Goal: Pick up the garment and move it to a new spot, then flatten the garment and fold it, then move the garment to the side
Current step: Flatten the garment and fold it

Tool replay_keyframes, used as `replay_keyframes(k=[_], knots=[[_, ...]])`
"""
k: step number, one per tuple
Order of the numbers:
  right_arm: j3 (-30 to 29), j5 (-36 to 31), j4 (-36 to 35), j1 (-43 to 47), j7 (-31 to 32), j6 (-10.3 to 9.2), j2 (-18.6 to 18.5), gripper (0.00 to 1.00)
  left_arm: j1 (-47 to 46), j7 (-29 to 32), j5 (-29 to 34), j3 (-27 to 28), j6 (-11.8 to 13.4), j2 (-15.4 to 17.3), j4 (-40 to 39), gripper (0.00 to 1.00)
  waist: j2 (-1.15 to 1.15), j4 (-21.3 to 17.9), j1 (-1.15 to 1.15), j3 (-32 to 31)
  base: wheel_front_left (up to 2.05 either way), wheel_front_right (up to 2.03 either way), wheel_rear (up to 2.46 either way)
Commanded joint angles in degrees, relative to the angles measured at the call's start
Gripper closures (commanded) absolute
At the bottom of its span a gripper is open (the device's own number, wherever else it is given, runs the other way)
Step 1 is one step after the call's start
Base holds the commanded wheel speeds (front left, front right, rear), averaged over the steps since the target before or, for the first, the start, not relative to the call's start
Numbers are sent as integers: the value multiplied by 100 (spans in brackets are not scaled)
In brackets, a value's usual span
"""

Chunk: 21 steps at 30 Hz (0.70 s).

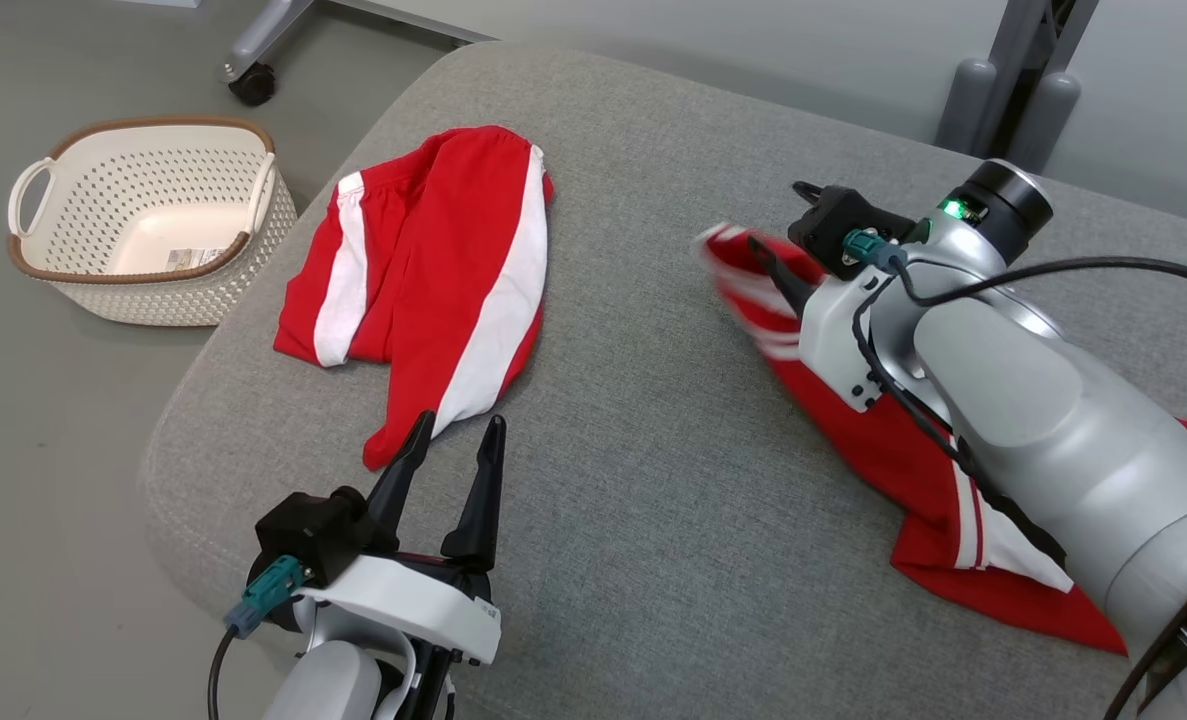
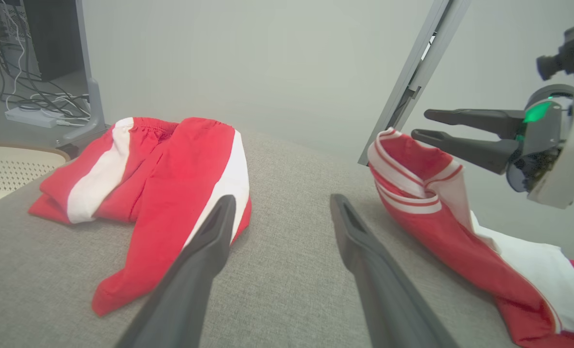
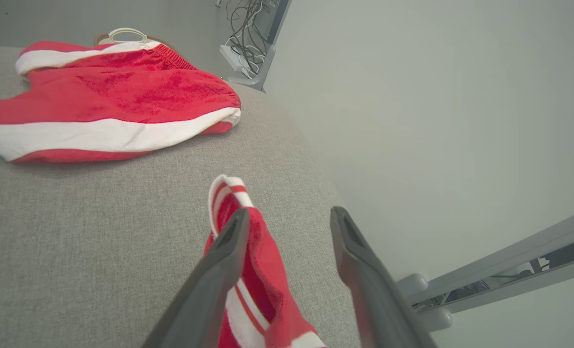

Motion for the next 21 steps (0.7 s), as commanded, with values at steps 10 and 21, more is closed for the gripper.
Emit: replay_keyframes(k=[10, 21], knots=[[768, 799, 37, -137, 717, -1, -71, 0, -58, -20, 125, 101, 35, 22, 56, 0, 0, -324, 0, -251, 0, 0, 0], [316, 1691, -149, 47, -187, -1, -346, 0, 185, -20, 385, 431, 3, 22, 73, 0, 0, -1049, 0, -873, 0, 0, 0]])
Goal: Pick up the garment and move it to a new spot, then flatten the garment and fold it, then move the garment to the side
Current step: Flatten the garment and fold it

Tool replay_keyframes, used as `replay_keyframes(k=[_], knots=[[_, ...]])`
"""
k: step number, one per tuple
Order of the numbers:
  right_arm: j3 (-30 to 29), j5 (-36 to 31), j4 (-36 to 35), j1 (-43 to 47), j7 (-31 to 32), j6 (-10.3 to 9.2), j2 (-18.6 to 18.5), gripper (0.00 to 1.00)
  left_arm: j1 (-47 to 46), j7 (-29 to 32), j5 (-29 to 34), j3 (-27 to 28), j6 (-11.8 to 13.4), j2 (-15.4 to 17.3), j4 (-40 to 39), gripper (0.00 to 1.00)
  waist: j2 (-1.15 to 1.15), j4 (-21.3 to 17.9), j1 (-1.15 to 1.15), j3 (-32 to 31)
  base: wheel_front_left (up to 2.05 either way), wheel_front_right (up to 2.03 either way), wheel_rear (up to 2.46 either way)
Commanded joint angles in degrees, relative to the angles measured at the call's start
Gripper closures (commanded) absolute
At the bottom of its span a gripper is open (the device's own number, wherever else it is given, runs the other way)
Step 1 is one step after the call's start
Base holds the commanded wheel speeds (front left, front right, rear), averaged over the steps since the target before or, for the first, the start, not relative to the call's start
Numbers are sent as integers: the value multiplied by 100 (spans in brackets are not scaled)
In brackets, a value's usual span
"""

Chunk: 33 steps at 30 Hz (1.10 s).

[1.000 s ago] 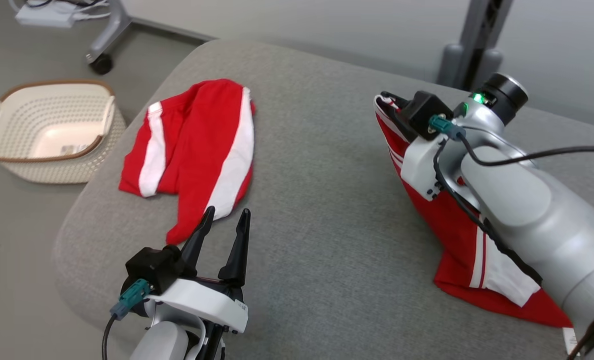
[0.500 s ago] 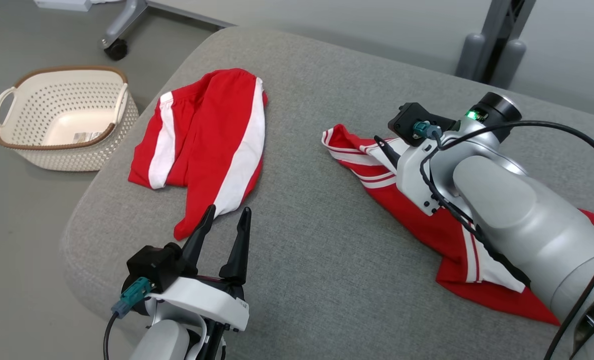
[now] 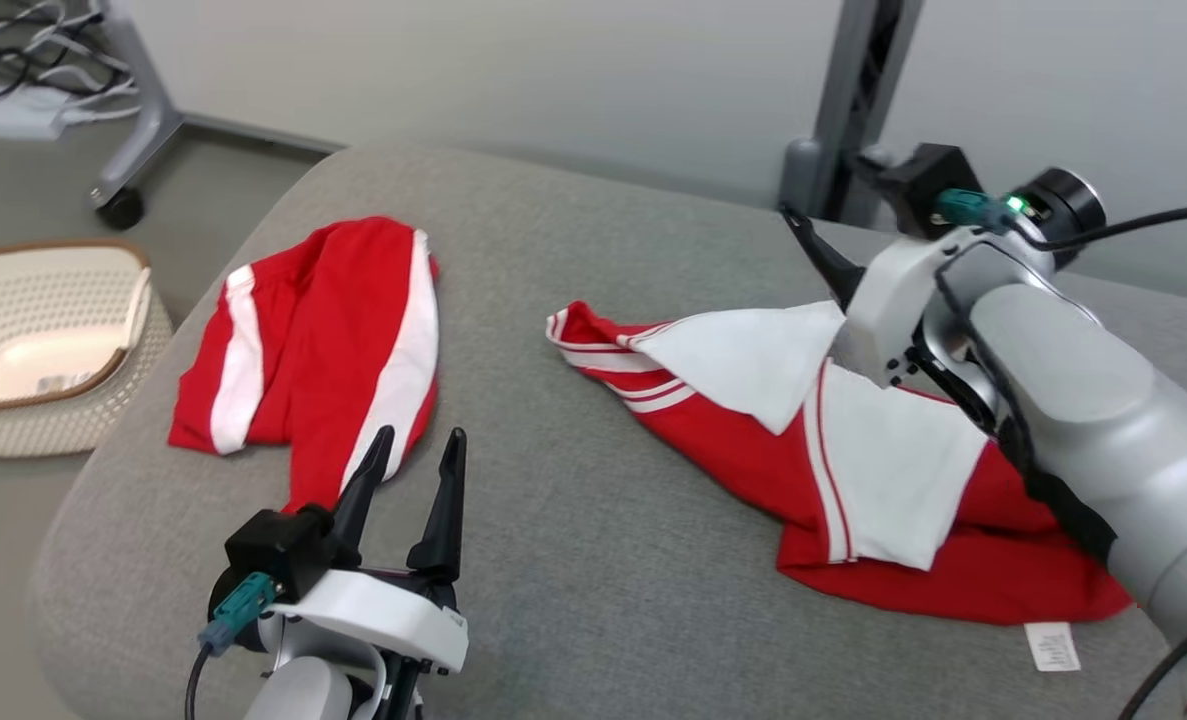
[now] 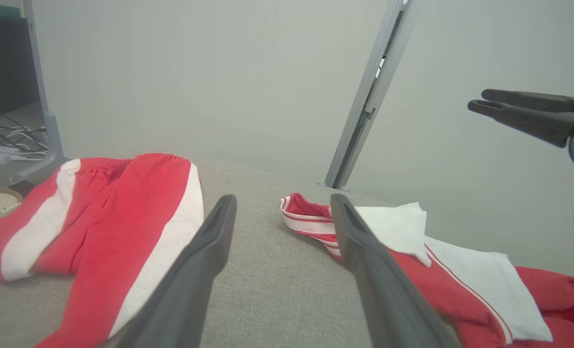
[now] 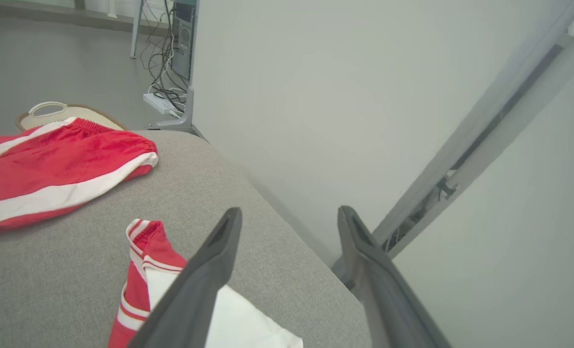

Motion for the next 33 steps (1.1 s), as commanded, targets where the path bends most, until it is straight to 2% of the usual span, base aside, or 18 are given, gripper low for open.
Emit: replay_keyframes(k=[1, 4, 8, 10, 14, 19, 22, 25, 33], knots=[[-152, 89, -64, 180, -64, -1, -98, 0, 67, -20, 57, 64, -13, 25, -10, 0, 0, -275, 0, -230, 0, 0, 0], [-870, -4, -577, 390, -83, -1, -444, 0, 121, -20, 102, 197, 14, 21, -65, 0, 0, -528, 0, -321, 0, 0, 0], [-2198, -442, -1424, 1281, -74, -1, -893, 0, 187, -20, 152, 293, -8, 25, -116, 0, 0, -795, 0, -400, 0, 0, 0], [-2907, -722, -1862, 1790, -75, -1, -994, 0, 224, -20, 159, 328, 0, 23, -143, 0, 0, -918, 0, -421, 0, 0, 0], [-4091, -1347, -2607, 2954, -76, -1, -926, 0, 271, -20, 214, 391, -22, 23, -161, 0, 0, -1156, 0, -447, 0, 0, 0], [-5079, -1921, -3234, 4036, -76, -1, -649, 0, 336, -20, 259, 428, -47, 22, -157, 0, 0, -1357, 0, -461, 0, 0, 0], [-5611, -2199, -3396, 4677, -77, -1, -487, 0, 350, -20, 295, 440, -77, 24, -153, 0, 0, -1426, 0, -463, 0, 0, 0], [-5878, -2316, -3413, 5024, -76, -1, -377, 0, 359, -20, 314, 475, -103, 24, -142, 0, 0, -1456, 0, -456, 0, 0, 0], [-5984, -2460, -3460, 5337, -77, -1, -209, 0, 367, -20, 370, 473, -146, 24, -110, 0, 0, -1442, 0, -404, 0, 0, 0]])
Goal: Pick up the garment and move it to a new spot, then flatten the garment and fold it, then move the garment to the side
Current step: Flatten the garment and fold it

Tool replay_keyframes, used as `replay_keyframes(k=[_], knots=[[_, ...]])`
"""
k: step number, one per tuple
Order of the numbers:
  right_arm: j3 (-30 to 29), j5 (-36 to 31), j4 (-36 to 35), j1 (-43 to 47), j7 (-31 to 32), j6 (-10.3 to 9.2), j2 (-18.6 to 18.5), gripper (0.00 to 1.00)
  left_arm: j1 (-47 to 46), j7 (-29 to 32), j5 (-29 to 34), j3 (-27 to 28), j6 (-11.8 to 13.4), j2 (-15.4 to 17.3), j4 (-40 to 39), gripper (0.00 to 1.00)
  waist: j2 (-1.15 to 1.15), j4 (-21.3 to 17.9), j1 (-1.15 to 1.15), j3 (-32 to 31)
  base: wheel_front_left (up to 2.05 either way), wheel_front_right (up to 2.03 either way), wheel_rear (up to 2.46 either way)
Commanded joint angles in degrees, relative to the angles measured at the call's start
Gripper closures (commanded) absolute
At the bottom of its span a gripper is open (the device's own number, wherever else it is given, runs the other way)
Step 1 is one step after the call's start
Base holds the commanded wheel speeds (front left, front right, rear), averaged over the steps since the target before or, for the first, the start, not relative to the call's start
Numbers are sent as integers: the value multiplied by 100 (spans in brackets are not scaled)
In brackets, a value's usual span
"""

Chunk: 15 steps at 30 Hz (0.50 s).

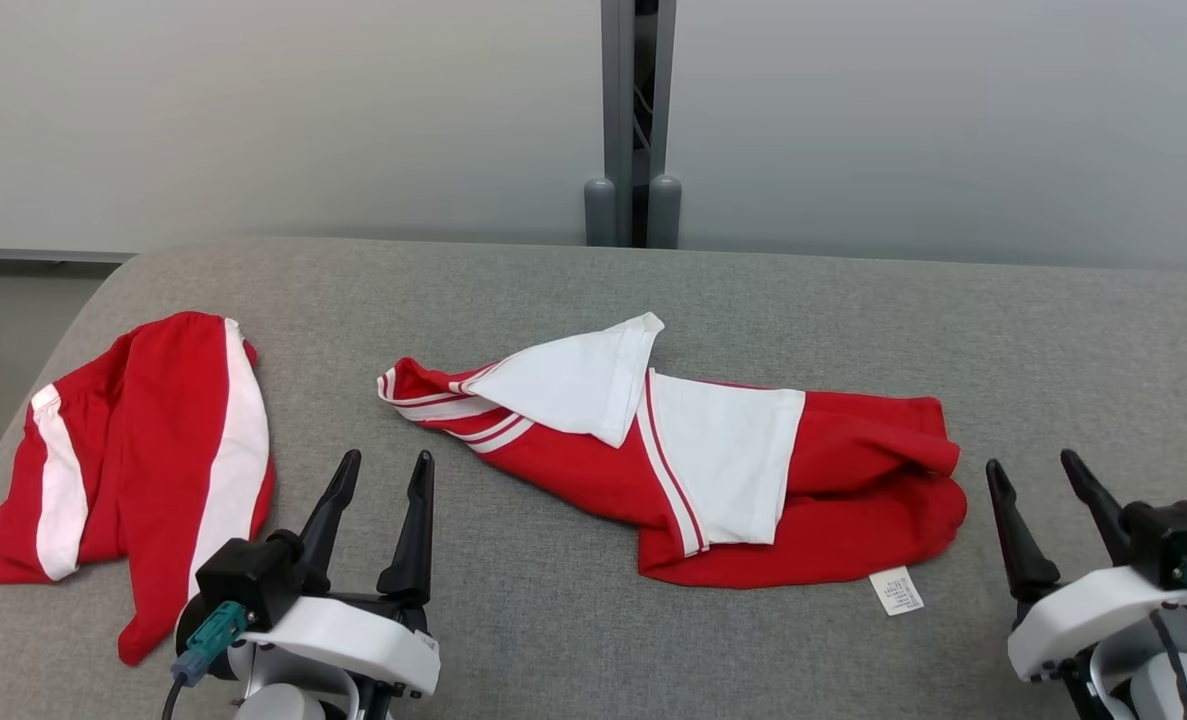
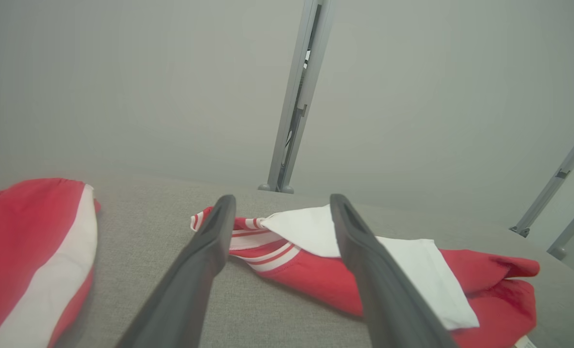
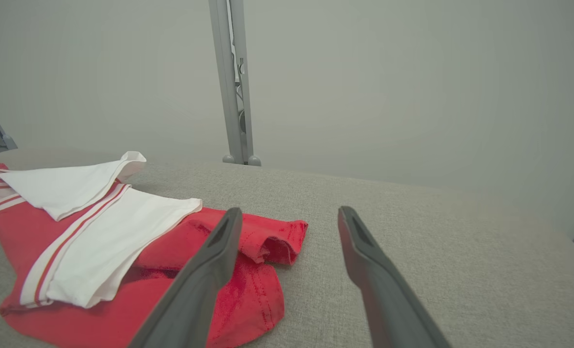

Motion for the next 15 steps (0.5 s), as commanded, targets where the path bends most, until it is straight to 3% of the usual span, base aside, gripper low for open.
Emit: replay_keyframes(k=[1, 8, 15], knots=[[0, -44, 35, 66, -9, -1, -34, 0, 3, -20, 26, 3, -19, 23, 7, 0, 0, 21, 0, 15, 0, 0, 0], [245, 32, 949, -128, 6, -1, -209, 0, -150, -20, 63, -4, -43, 24, 20, 0, 0, 187, 0, 283, 0, 0, 0], [934, 808, 1621, -653, 39, -1, -299, 0, -291, -20, 105, 28, -95, 21, 38, 0, 0, 333, 0, 560, 0, 0, 0]])
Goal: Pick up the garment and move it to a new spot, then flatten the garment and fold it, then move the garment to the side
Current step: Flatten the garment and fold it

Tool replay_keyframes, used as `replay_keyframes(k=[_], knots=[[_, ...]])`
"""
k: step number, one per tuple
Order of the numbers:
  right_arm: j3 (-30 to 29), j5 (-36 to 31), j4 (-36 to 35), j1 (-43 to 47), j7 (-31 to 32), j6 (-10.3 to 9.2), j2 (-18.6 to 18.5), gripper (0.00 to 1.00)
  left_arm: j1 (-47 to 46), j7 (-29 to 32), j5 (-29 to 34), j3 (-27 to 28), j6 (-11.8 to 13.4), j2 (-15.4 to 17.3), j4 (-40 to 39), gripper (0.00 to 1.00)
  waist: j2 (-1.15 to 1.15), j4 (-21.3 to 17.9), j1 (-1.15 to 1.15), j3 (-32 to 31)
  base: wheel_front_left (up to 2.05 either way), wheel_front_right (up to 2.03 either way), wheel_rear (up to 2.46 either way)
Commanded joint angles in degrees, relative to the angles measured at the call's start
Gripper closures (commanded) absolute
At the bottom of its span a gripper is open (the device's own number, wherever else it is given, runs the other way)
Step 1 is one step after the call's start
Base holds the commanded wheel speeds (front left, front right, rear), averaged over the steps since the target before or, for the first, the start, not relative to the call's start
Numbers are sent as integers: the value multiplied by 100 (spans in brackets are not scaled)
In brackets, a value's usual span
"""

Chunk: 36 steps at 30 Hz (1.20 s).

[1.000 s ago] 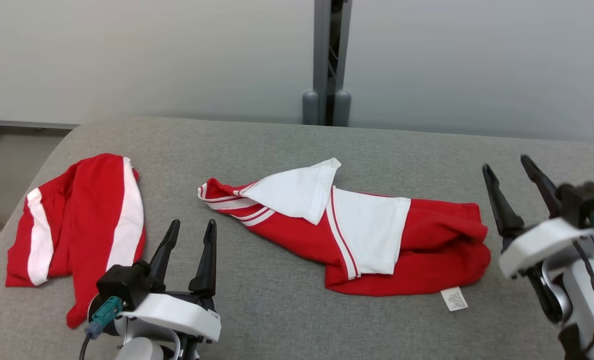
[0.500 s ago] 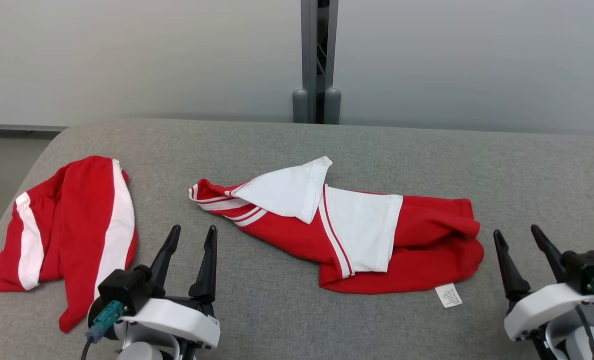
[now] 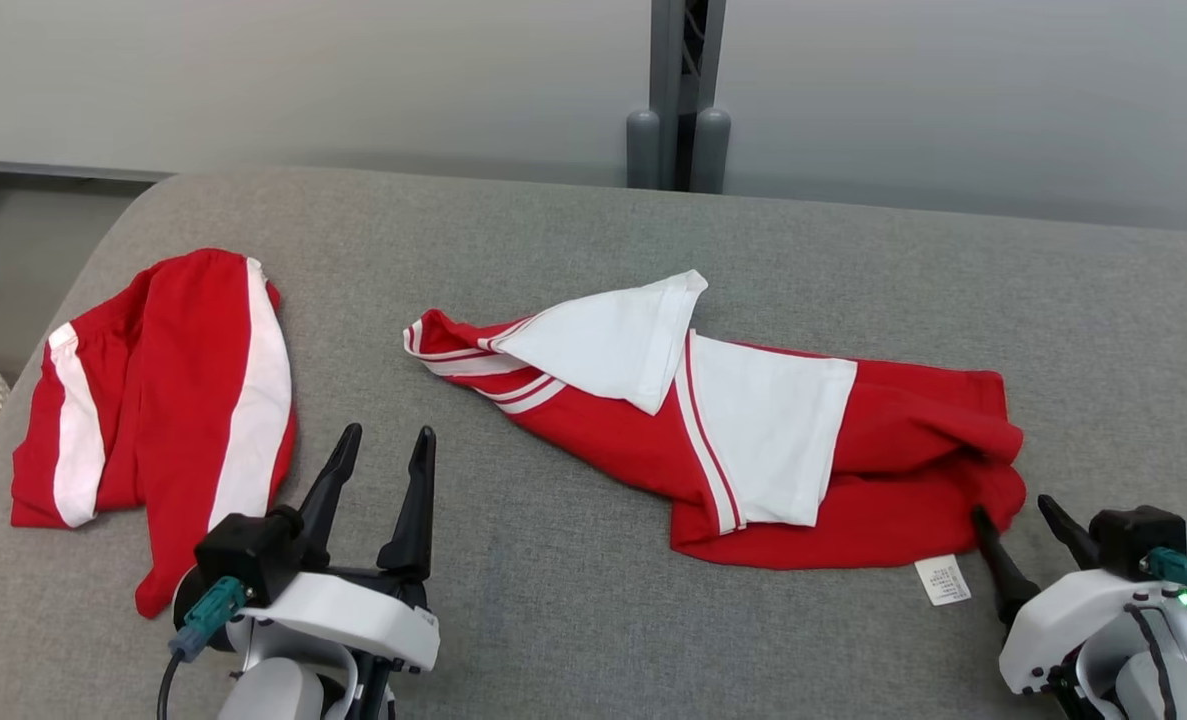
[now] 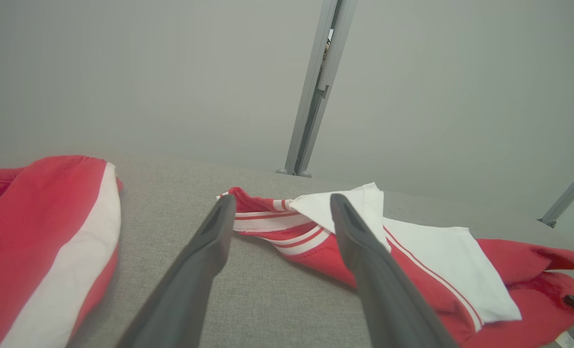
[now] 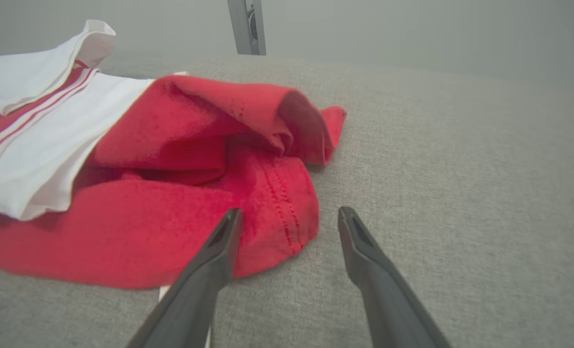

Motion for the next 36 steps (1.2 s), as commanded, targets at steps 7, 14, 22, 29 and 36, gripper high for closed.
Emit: replay_keyframes(k=[7, 14, 22, 29, 36], knots=[[798, 756, 542, -535, 88, -1, -227, 0, -220, -20, 63, 34, -74, 21, 5, 0, 0, 145, 0, 227, 0, 0, 0], [1481, 1364, 639, -776, 54, -1, -375, 100, -259, -20, 57, 35, -57, 22, 34, 0, 0, 150, 0, 235, 0, 0, 0], [1745, 1843, 620, -704, 32, -2, -542, 100, -81, -20, 5, 31, 2, 21, 62, 0, 0, -10, 0, -39, 0, 0, 0], [1965, 2396, 292, -474, 713, -2, -696, 100, 75, -20, -66, -2, 42, 21, 69, 0, 0, -167, 0, -339, 0, 0, 0], [2038, 3089, -414, -67, 1979, -2, -1125, 100, 220, -20, -160, -61, 142, 21, 33, 0, 0, -263, 0, -596, 0, 0, 0]])
